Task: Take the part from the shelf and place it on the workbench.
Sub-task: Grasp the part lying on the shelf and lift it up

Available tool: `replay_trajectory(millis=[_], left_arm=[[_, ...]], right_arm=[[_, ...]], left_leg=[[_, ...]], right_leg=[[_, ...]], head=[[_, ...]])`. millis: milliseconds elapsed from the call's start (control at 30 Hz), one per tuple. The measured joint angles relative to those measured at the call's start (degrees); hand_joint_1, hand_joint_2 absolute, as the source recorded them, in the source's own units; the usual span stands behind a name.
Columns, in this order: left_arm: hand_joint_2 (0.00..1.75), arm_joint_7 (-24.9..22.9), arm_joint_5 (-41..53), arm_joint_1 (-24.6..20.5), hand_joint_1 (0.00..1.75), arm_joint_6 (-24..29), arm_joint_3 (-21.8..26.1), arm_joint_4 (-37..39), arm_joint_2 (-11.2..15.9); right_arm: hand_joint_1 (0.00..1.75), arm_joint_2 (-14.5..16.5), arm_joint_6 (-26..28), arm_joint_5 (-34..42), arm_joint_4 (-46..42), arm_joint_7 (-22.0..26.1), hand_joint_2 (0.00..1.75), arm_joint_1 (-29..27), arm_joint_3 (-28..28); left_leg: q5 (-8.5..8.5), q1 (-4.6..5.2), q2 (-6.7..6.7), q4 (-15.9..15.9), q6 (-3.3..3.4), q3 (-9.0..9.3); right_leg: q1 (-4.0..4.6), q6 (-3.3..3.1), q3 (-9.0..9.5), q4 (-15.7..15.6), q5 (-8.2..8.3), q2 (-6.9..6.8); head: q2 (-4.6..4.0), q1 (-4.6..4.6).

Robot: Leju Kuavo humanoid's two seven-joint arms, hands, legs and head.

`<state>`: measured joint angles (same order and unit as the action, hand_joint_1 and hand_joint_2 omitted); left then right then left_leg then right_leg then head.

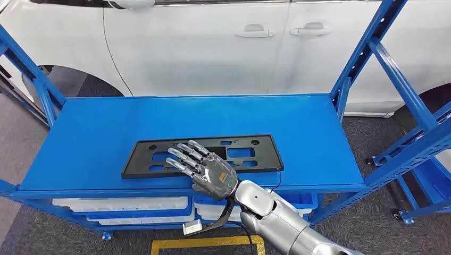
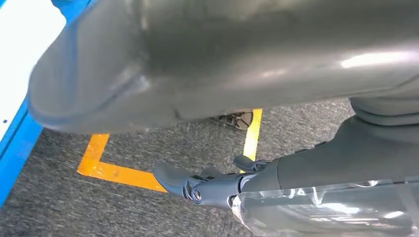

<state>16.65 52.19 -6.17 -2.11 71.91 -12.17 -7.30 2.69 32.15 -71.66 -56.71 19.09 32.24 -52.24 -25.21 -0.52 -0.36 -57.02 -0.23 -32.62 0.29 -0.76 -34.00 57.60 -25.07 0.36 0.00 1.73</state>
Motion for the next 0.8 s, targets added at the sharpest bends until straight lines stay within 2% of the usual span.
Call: replay_trajectory(millis=[67, 100, 133, 200, 233, 267, 300, 367, 400, 433, 467, 533, 600, 633, 700, 733, 767, 800], left_arm=[[0.00, 0.0, 0.0, 0.0, 0.00, 0.1, 0.0, 0.0, 0.0], [0.00, 0.0, -0.1, 0.0, 0.00, 0.1, 0.0, 0.0, 0.1], [0.00, 0.0, -0.1, 0.0, 0.00, 0.1, 0.0, 0.0, 0.1], [0.00, 0.0, -0.2, 0.1, 0.00, 0.2, 0.0, 0.0, 0.1], [0.00, 0.0, -0.2, 0.2, 0.00, 0.2, 0.0, 0.0, 0.1], [0.00, 0.0, -0.3, 0.3, 0.00, 0.2, 0.0, 0.0, 0.2], [0.00, 0.1, -0.4, 0.5, 0.00, 0.2, 0.0, 0.0, 0.2], [0.00, 0.2, -0.5, 0.5, 0.00, 0.1, 0.0, 0.0, 0.3], [0.00, 0.2, -0.5, 0.5, 0.00, 0.1, 0.0, 0.0, 0.3], [0.00, 0.3, -0.5, 0.5, 0.00, 0.0, 0.0, 0.0, 0.3], [0.00, 0.3, -0.5, 0.5, 0.00, 0.0, 0.0, 0.0, 0.3], [0.00, 0.4, -0.5, 0.6, 0.00, -0.2, 0.0, 0.0, 0.3], [0.00, 0.6, -0.5, 0.6, 0.00, -0.2, 0.0, 0.0, 0.3], [0.00, 0.6, -0.4, 0.6, 0.00, -0.3, 0.0, 0.0, 0.3], [0.00, 0.8, -0.4, 0.5, 0.00, -0.3, 0.0, 0.0, 0.3], [0.00, 0.8, -0.4, 0.5, 0.00, -0.3, 0.0, 0.0, 0.3], [0.00, 0.9, -0.4, 0.5, 0.00, -0.3, 0.0, 0.0, 0.3], [0.00, 1.0, -0.3, 0.5, 0.00, -0.3, 0.0, 0.0, 0.3]], right_arm=[[0.00, 0.6, 0.1, 0.2, 1.0, 0.0, 1.75, 0.5, -0.2], [0.00, 1.2, 0.2, 0.3, 2.0, 0.0, 1.75, 0.9, -0.4], [0.00, 1.9, 0.3, 0.5, 3.0, 0.0, 1.75, 1.4, -0.7], [0.00, 2.9, 0.4, 0.8, 4.8, 0.0, 1.75, 2.1, -1.2], [0.00, 3.2, 0.4, 0.9, 5.6, 0.0, 1.75, 2.2, -1.4], [0.00, 3.5, 0.4, 0.9, 6.2, 0.0, 1.75, 2.2, -1.6], [0.00, 3.8, 0.4, 0.9, 6.8, 0.0, 1.75, 2.3, -1.8], [0.00, 4.4, 0.3, 0.8, 7.6, -0.1, 1.75, 2.6, -2.0], [0.00, 4.7, 0.2, 0.7, 7.9, -0.1, 1.75, 2.9, -2.2], [0.00, 4.9, 0.1, 0.6, 8.2, -0.2, 1.75, 3.2, -2.3], [0.00, 5.1, 0.0, 0.4, 8.6, -0.4, 1.75, 3.4, -2.4], [0.00, 5.5, -0.3, -0.2, 9.4, -0.8, 1.75, 3.8, -2.7], [0.00, 5.9, -0.8, -1.0, 10.1, -1.4, 1.75, 4.3, -3.0], [0.00, 6.1, -1.0, -1.3, 10.4, -1.6, 1.75, 4.6, -3.2], [0.00, 6.3, -1.4, -1.9, 11.3, -2.3, 1.75, 5.1, -3.8], [0.00, 6.4, -1.5, -2.3, 11.8, -2.8, 1.75, 5.2, -4.1], [0.00, 6.4, -1.6, -2.7, 12.4, -3.3, 1.75, 5.2, -4.4], [0.00, 6.6, -1.9, -3.0, 13.1, -3.9, 1.75, 5.4, -4.7]], left_leg=[[-0.44, -0.02, 0.02, -0.4, -0.30, -0.11], [-1.29, -0.06, 0.03, -1.7, -0.57, -0.56], [-2.76, -0.13, 0.04, -4.2, -0.81, -1.69], [-6.37, -0.27, 0.05, -12.2, -1.25, -5.49], [-7.43, -0.32, 0.06, -15.6, -1.42, -7.29], [-7.34, -0.33, 0.06, -17.0, -1.51, -8.17], [-6.07, -0.34, 0.06, -15.9, -1.53, -7.84], [-1.90, -0.39, 0.11, -8.3, -1.37, -4.42], [-0.43, -0.32, 0.10, -4.5, -1.15, -2.60], [0.34, -0.26, 0.08, -1.9, -0.87, -1.42], [0.45, -0.17, 0.04, -0.8, -0.55, -0.91], [0.45, -0.12, -0.03, -0.6, 0.15, -0.92], [0.63, -0.29, 0.01, -0.4, 0.83, -0.83], [0.71, -0.38, 0.05, -0.3, 1.14, -0.79], [0.68, -0.34, 0.12, -0.3, 1.51, -0.84], [0.65, -0.29, 0.11, -0.3, 1.58, -0.84], [0.62, -0.24, 0.08, -0.3, 1.61, -0.82], [0.60, -0.18, 0.04, -0.3, 1.61, -0.78]], right_leg=[[-0.31, -0.38, 0.32, -0.5, 0.20, -0.04], [-0.48, -0.70, 0.54, -0.8, 0.31, -0.07], [-0.62, -0.96, 0.75, -1.0, 0.38, -0.11], [-0.57, -1.22, 0.85, -1.1, 0.30, -0.19], [-0.53, -1.27, 0.85, -1.0, 0.25, -0.22], [-0.50, -1.27, 0.88, -1.0, 0.18, -0.22], [-0.51, -1.22, 0.94, -0.9, 0.07, -0.19], [-0.53, -0.95, 1.12, -0.5, -0.26, -0.11], [-0.42, -0.71, 1.13, -0.3, -0.46, -0.05], [-0.31, -0.46, 1.09, -0.2, -0.58, -0.02], [-0.20, -0.20, 1.03, -0.1, -0.65, 0.00], [-0.09, 0.31, 0.96, -0.1, -0.67, 0.01], [-0.19, 0.90, 0.43, 1.3, -1.74, -0.02], [-0.29, 1.20, -0.59, 3.5, -3.11, -0.03], [-0.49, 1.61, -4.24, 11.2, -6.85, -0.07], [-0.57, 1.72, -6.06, 14.9, -8.11, -0.07], [-0.59, 1.74, -7.17, 16.9, -8.37, -0.07], [-0.59, 1.64, -7.15, 16.6, -7.45, -0.07]], head=[[0.00, 0.00], [0.00, 0.01], [0.00, 0.01], [0.00, 0.02], [0.00, 0.02], [0.00, 0.02], [0.00, 0.02], [0.00, 0.02], [0.00, 0.01], [0.00, 0.01], [0.00, 0.00], [0.00, 0.01], [0.00, 0.01], [0.00, 0.01], [0.00, 0.00], [0.00, 0.00], [0.00, 0.00], [0.00, 0.00]])
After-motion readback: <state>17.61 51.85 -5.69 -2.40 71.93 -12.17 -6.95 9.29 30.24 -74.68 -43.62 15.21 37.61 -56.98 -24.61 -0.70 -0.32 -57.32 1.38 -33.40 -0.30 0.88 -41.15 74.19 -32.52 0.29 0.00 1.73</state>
